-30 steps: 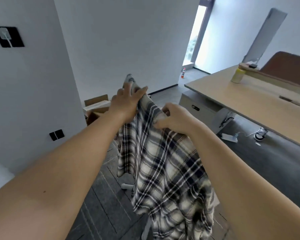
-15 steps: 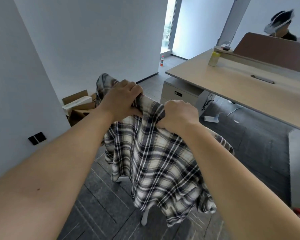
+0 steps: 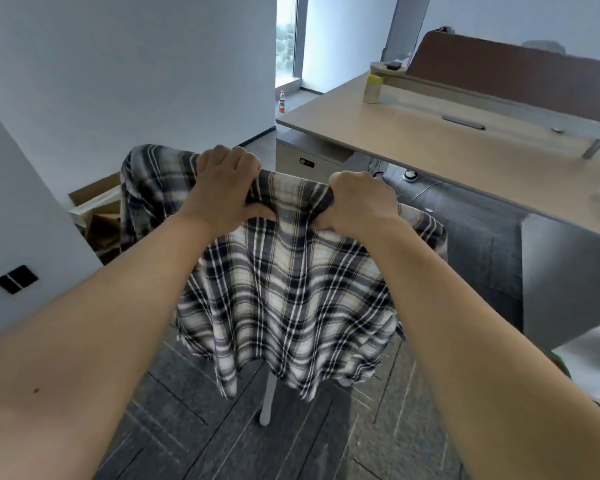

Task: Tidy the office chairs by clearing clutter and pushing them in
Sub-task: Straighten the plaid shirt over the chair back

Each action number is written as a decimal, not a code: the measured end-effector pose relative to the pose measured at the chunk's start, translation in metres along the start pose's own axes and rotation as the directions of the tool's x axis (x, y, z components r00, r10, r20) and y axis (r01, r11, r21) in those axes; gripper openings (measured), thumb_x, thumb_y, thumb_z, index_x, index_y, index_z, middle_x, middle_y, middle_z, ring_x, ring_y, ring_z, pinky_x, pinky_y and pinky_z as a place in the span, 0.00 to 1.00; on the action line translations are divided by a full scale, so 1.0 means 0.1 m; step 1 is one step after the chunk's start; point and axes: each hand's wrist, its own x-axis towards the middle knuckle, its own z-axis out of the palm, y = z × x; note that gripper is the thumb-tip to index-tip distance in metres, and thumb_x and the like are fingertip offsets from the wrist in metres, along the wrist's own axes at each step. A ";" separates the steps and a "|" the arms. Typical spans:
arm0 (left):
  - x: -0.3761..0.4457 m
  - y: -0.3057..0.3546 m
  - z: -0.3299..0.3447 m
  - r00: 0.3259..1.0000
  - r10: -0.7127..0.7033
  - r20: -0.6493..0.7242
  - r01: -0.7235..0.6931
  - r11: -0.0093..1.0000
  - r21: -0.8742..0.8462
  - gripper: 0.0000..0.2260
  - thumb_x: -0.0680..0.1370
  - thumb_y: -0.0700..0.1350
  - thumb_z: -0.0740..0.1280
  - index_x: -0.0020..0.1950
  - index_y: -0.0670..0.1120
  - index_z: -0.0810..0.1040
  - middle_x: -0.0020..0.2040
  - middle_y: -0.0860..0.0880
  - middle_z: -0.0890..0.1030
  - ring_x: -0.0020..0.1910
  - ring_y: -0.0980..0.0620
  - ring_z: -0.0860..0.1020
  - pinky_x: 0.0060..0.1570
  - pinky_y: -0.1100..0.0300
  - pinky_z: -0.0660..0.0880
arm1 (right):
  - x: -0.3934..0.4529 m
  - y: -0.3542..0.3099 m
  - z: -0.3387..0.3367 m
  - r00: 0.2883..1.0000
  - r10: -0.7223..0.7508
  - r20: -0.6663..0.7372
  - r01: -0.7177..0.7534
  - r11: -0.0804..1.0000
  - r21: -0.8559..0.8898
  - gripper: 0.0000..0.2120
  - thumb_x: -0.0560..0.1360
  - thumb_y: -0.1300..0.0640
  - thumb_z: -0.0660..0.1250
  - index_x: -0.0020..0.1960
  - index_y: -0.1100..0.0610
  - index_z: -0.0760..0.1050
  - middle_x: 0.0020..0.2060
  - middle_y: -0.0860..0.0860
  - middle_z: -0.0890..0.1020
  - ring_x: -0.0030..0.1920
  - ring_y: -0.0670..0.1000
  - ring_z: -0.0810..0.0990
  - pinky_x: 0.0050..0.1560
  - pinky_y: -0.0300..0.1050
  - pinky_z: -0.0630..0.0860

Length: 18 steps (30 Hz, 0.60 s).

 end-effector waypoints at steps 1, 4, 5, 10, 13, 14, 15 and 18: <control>0.00 0.05 0.00 1.000 0.009 -0.001 -0.009 1.000 0.003 0.29 0.62 0.53 0.75 0.51 0.32 0.73 0.51 0.33 0.76 0.54 0.34 0.71 0.57 0.42 0.65 | -0.03 0.04 -0.01 1.000 0.002 -0.002 -0.002 1.000 -0.003 0.19 0.70 0.56 0.70 0.30 0.54 0.61 0.39 0.52 0.72 0.42 0.55 0.70 0.42 0.44 0.66; 0.01 0.21 0.00 0.998 0.056 -0.001 -0.056 0.998 0.005 0.29 0.62 0.53 0.75 0.50 0.32 0.73 0.49 0.33 0.76 0.52 0.33 0.72 0.55 0.41 0.66 | -0.16 0.17 -0.06 1.000 0.010 -0.007 -0.010 1.000 0.004 0.13 0.70 0.54 0.71 0.39 0.57 0.67 0.40 0.51 0.72 0.42 0.54 0.70 0.42 0.45 0.67; 0.01 0.28 0.00 0.998 0.065 0.009 -0.065 0.998 0.000 0.29 0.62 0.53 0.75 0.50 0.32 0.73 0.49 0.33 0.76 0.52 0.34 0.71 0.55 0.42 0.66 | -0.21 0.22 -0.08 1.000 0.019 -0.006 -0.019 1.000 0.005 0.13 0.70 0.54 0.71 0.41 0.57 0.67 0.39 0.51 0.72 0.42 0.54 0.70 0.42 0.45 0.67; 0.01 0.62 0.04 0.988 0.152 -0.005 -0.152 0.988 -0.020 0.31 0.59 0.58 0.73 0.46 0.32 0.74 0.44 0.33 0.78 0.47 0.32 0.74 0.50 0.38 0.69 | -0.49 0.51 -0.14 0.996 0.083 -0.024 -0.082 0.996 0.015 0.15 0.69 0.51 0.72 0.41 0.57 0.67 0.40 0.51 0.73 0.43 0.55 0.73 0.42 0.45 0.68; 0.04 0.88 0.08 0.984 0.178 0.010 -0.178 0.983 -0.047 0.30 0.62 0.55 0.74 0.50 0.32 0.74 0.49 0.34 0.77 0.52 0.33 0.72 0.56 0.41 0.66 | -0.67 0.70 -0.18 0.990 0.137 -0.018 -0.137 0.991 0.003 0.18 0.70 0.49 0.72 0.42 0.57 0.65 0.41 0.52 0.72 0.45 0.55 0.74 0.43 0.46 0.68; 0.05 0.96 0.11 0.982 0.190 0.010 -0.189 0.980 -0.057 0.30 0.63 0.55 0.75 0.51 0.32 0.74 0.51 0.34 0.77 0.53 0.34 0.72 0.57 0.42 0.65 | -0.73 0.77 -0.19 0.987 0.157 -0.022 -0.157 0.988 -0.002 0.18 0.70 0.48 0.72 0.43 0.57 0.65 0.41 0.52 0.72 0.47 0.56 0.75 0.44 0.47 0.68; 0.06 1.05 0.14 0.979 0.202 0.012 -0.201 0.977 -0.068 0.30 0.64 0.55 0.74 0.53 0.33 0.73 0.53 0.35 0.76 0.55 0.35 0.71 0.59 0.44 0.64 | -0.79 0.84 -0.20 0.983 0.178 -0.034 -0.178 0.984 -0.008 0.18 0.70 0.48 0.72 0.43 0.57 0.64 0.42 0.53 0.73 0.49 0.57 0.77 0.44 0.47 0.68; 0.14 1.35 0.21 0.974 0.219 0.063 -0.212 0.973 -0.096 0.30 0.67 0.58 0.71 0.58 0.37 0.70 0.58 0.40 0.73 0.60 0.41 0.67 0.62 0.51 0.58 | -0.92 1.06 -0.22 0.966 0.241 -0.093 -0.245 0.969 -0.041 0.15 0.72 0.52 0.69 0.43 0.57 0.64 0.49 0.56 0.80 0.52 0.58 0.79 0.51 0.48 0.71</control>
